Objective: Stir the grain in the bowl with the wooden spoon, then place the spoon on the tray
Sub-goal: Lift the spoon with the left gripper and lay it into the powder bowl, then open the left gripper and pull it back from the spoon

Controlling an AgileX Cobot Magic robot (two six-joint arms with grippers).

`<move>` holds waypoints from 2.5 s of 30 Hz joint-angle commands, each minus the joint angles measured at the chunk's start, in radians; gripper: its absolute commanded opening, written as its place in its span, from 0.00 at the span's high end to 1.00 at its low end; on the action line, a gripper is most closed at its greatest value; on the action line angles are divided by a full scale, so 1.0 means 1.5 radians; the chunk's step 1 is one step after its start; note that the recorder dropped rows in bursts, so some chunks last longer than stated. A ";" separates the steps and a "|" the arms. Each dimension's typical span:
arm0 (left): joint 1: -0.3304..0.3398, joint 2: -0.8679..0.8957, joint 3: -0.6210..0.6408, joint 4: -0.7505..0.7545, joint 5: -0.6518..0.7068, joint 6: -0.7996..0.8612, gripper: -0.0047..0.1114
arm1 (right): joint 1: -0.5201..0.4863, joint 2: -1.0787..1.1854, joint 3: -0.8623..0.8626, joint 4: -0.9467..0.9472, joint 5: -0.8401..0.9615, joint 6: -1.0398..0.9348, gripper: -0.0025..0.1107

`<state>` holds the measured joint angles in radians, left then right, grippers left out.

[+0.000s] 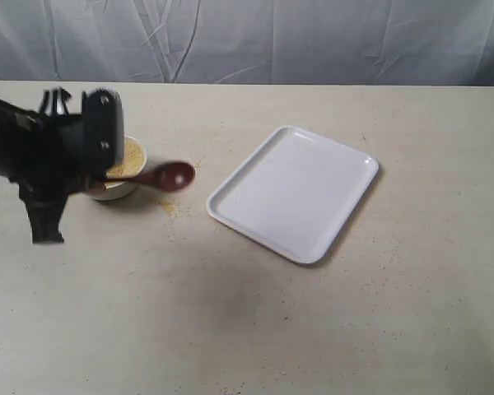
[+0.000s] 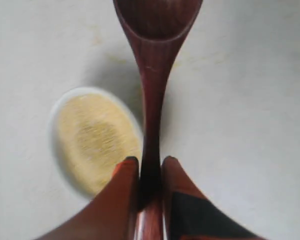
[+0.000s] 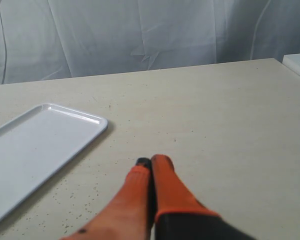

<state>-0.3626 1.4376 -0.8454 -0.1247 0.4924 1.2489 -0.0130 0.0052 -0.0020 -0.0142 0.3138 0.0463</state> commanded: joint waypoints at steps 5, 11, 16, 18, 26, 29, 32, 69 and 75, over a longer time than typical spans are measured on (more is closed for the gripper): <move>0.111 0.048 -0.079 0.088 -0.015 -0.075 0.96 | 0.002 -0.003 0.001 0.001 -0.006 -0.001 0.98; 0.161 0.137 -0.086 0.091 -0.039 -0.075 0.96 | 0.002 -0.003 0.001 0.001 -0.006 -0.001 0.98; 0.161 0.199 -0.086 0.078 -0.104 -0.075 0.96 | 0.002 -0.003 0.001 0.001 -0.006 -0.001 0.98; 0.161 0.216 -0.086 0.047 -0.124 -0.075 0.96 | 0.002 -0.003 0.001 0.001 -0.006 -0.001 0.98; 0.161 0.236 -0.086 0.032 -0.134 -0.075 0.95 | 0.002 -0.003 0.001 0.001 -0.006 -0.001 0.98; 0.161 0.236 -0.086 0.032 -0.134 -0.075 0.85 | 0.002 -0.003 0.001 0.001 -0.006 -0.001 0.98; 0.161 0.236 -0.086 0.030 -0.137 -0.075 0.69 | 0.002 -0.003 0.001 0.001 -0.006 -0.001 0.98; 0.160 -0.229 0.191 -0.709 -0.415 -0.435 0.96 | 0.002 -0.003 0.001 0.001 -0.006 -0.001 0.98; 0.160 -0.204 0.293 -0.688 -0.411 -0.638 0.96 | 0.002 -0.003 0.001 0.001 -0.006 -0.001 0.98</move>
<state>-0.1210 1.1083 -0.4602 -1.1655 -0.1292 0.4283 -0.0130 0.0052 -0.0020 -0.0142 0.3138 0.0463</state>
